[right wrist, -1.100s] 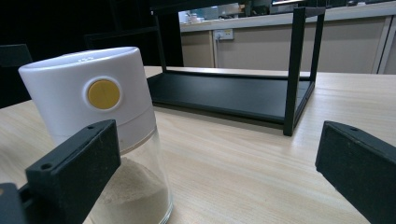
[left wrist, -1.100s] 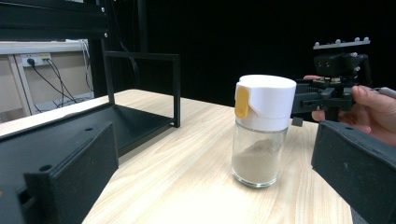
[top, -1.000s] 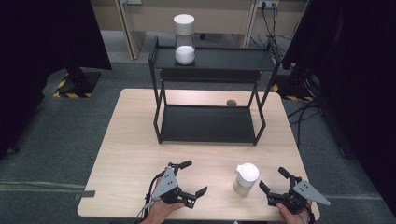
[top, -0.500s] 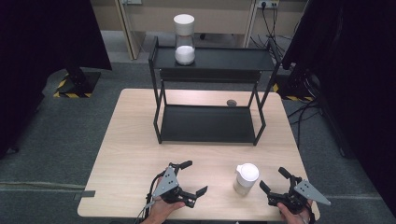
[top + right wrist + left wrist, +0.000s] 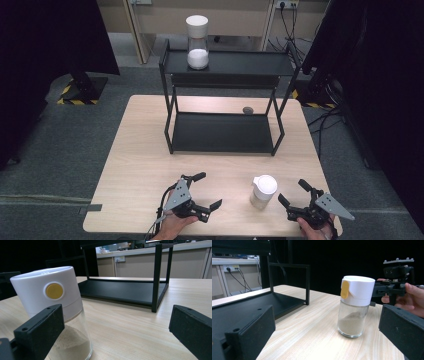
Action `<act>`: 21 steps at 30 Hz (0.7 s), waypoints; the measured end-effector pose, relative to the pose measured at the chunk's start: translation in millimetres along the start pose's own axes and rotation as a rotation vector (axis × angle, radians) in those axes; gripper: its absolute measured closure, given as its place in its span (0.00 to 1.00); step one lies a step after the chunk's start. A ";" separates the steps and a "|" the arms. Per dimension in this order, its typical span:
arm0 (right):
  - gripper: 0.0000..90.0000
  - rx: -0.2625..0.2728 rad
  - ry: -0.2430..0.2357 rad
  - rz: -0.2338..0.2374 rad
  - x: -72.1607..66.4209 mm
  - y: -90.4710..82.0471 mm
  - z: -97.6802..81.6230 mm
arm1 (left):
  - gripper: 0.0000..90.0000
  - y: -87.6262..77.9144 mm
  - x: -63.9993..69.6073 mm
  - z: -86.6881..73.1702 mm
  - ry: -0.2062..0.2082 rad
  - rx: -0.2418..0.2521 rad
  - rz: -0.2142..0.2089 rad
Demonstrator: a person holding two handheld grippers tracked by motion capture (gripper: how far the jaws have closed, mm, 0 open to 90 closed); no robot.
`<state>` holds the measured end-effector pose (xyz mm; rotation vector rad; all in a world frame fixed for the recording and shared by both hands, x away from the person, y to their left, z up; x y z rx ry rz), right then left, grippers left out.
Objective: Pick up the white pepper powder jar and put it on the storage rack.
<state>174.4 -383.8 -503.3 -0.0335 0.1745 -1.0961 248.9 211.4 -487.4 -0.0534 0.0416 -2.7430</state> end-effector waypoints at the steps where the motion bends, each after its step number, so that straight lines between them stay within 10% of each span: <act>1: 0.00 0.000 0.001 0.000 0.2 -0.1 -0.1 | 0.00 -0.2 0.1 -0.4 0.002 0.000 0.001; 21: 0.00 0.000 -0.027 0.019 -4.1 -2.5 1.9 | 0.00 -6.3 -0.8 -4.2 0.004 0.016 0.021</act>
Point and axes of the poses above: each handheld gripper's, and its own axes: y roughly forward along the jaws, z roughly out of its top, x roughly to its right, the point moved 1 cm from there along y, roughly forward along the jaws, and after that the axes turned 7 degrees about -z, right-handed, at the moved point
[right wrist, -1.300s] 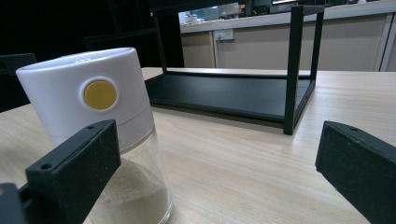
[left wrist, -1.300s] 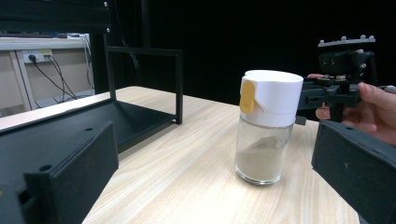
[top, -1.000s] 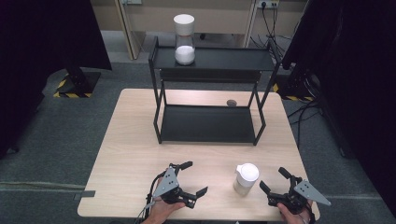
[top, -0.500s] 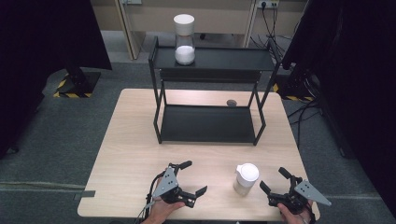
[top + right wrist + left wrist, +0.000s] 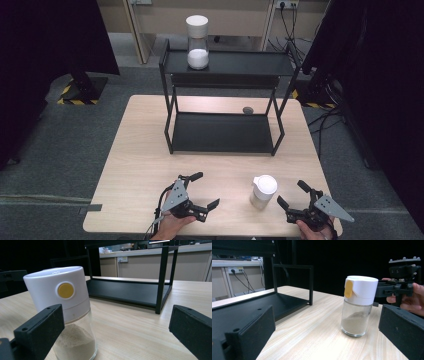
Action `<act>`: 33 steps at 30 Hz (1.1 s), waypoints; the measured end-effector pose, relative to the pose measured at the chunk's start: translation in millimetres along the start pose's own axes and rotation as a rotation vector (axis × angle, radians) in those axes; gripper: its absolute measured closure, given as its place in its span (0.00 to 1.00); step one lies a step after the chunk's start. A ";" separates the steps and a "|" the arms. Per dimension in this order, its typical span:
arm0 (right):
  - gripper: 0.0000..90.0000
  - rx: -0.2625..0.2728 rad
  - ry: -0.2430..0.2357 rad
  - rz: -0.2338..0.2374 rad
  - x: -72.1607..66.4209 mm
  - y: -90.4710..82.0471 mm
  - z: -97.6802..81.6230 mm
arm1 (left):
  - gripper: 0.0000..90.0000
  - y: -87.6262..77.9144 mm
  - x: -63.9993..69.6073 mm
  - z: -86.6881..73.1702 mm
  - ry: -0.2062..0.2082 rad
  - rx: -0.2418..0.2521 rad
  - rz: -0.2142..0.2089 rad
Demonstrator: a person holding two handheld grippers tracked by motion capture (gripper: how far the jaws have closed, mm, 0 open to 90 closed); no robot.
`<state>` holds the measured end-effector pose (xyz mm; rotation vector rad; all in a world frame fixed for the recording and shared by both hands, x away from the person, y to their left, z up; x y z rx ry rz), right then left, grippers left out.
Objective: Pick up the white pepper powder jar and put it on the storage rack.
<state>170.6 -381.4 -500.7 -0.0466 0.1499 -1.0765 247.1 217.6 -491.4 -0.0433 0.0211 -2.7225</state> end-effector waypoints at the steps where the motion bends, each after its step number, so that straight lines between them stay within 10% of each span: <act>1: 0.00 0.001 0.000 0.004 -0.1 0.1 -0.2 | 0.00 -0.1 -0.4 0.0 0.001 0.000 0.001; 33: 0.01 -0.038 -0.041 0.132 -19.1 24.2 4.6 | 0.00 2.7 -3.6 -5.5 -0.016 -0.013 0.018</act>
Point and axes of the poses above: each handheld gripper's, and its own axes: y roughly forward along the jaws, z roughly out of its top, x roughly to its right, the point moved 1 cm from there along y, roughly forward along the jaws, and after that the axes turned 7 degrees about -z, right-handed, at the moved point
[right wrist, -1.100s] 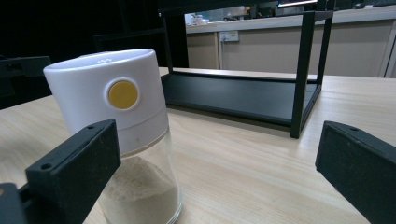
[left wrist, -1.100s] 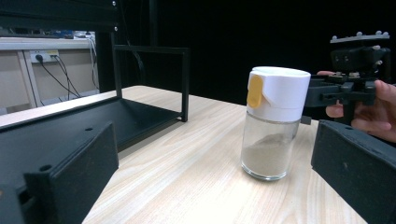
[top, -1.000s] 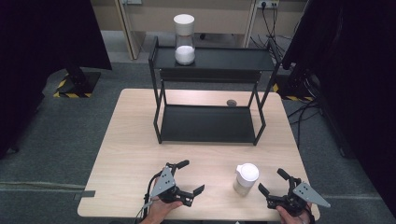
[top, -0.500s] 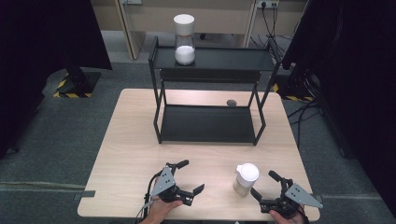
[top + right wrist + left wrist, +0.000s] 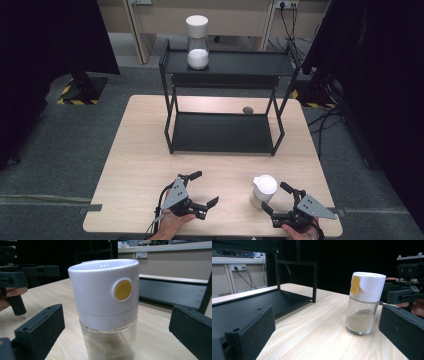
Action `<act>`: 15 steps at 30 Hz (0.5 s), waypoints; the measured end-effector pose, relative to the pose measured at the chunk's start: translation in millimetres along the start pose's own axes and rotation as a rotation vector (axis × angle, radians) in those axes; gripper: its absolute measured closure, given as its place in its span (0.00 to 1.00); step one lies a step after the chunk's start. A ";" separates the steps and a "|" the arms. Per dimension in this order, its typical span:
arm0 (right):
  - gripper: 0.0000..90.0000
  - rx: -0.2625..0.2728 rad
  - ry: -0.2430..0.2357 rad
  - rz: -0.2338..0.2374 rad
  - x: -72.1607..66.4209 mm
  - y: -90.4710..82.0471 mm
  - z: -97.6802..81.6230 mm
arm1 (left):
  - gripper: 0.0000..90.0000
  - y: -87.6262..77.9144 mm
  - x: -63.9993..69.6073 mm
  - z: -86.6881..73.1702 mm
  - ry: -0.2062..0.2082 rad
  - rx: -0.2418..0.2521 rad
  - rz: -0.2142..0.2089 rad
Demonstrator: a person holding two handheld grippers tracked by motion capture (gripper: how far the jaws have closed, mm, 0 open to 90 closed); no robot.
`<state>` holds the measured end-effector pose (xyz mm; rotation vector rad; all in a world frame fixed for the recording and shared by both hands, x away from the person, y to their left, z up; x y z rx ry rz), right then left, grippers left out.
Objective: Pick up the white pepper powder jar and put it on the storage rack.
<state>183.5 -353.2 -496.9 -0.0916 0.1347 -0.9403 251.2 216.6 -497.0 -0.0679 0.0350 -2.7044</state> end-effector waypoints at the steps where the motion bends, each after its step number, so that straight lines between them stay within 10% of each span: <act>1: 0.01 -0.002 -0.002 0.001 -0.3 1.1 0.4 | 0.00 0.0 -0.1 -0.1 -0.001 0.000 0.000; 15: 0.12 -0.023 -0.053 0.018 -3.6 16.9 5.8 | 0.00 0.6 -1.5 -1.1 -0.004 -0.001 0.005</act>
Point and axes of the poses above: each handheld gripper's, and its own axes: y roughly forward along the jaws, z roughly out of its top, x roughly to its right, the point moved 1 cm from there along y, roughly forward along the jaws, and after that the axes turned 7 degrees about -z, right-handed, at the moved point
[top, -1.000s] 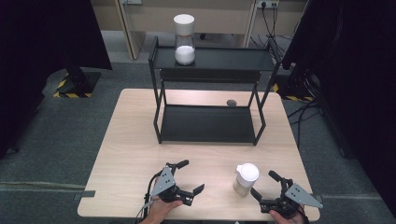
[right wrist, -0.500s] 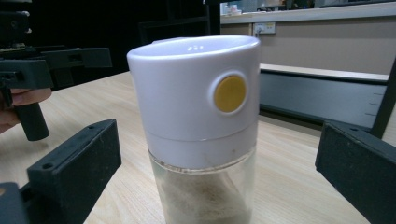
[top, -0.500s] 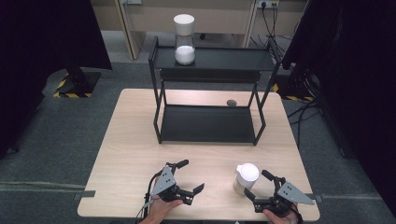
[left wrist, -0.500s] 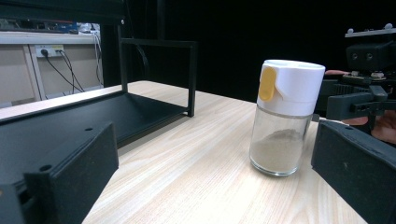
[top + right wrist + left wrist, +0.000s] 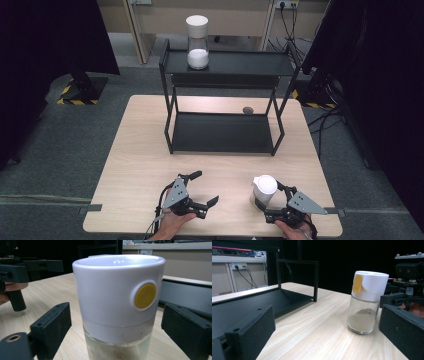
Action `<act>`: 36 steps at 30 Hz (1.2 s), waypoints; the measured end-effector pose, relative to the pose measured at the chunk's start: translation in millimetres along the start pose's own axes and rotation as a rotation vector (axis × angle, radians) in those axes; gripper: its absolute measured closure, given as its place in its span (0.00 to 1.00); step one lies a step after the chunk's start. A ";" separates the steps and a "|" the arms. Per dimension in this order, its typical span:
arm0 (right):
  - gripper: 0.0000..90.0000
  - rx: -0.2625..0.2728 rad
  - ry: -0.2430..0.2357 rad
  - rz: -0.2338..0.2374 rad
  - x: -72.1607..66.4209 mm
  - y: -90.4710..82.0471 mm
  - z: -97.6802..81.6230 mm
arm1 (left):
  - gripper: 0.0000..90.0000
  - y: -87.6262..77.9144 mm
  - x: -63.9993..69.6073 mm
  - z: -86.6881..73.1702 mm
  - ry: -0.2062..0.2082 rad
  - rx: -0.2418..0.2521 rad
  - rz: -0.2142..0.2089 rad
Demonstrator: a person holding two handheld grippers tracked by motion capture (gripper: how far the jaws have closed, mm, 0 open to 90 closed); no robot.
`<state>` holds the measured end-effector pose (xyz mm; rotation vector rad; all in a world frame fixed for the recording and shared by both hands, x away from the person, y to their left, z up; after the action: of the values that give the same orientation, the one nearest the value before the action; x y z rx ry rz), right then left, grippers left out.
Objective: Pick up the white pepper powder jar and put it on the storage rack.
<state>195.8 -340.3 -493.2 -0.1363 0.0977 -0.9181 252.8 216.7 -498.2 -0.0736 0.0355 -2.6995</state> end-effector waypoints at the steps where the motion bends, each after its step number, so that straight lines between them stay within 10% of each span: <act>1: 0.14 -0.001 -0.003 0.000 0.0 0.6 0.2 | 0.00 0.0 -0.1 0.0 -0.002 0.000 0.001; 36: 0.34 -0.031 0.012 -0.008 1.0 5.8 8.8 | 0.00 0.0 -1.6 -1.3 -0.008 -0.005 -0.005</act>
<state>202.2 -337.0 -485.4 -0.1600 0.1223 -0.9257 254.2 217.4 -499.5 -0.0862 0.0400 -2.7040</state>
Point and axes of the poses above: each handheld gripper's, and its own axes: y roughly forward along the jaws, z roughly out of its top, x roughly to its right, the point moved 1 cm from there along y, roughly forward along the jaws, and after that the axes turned 7 degrees about -z, right-handed, at the moved point
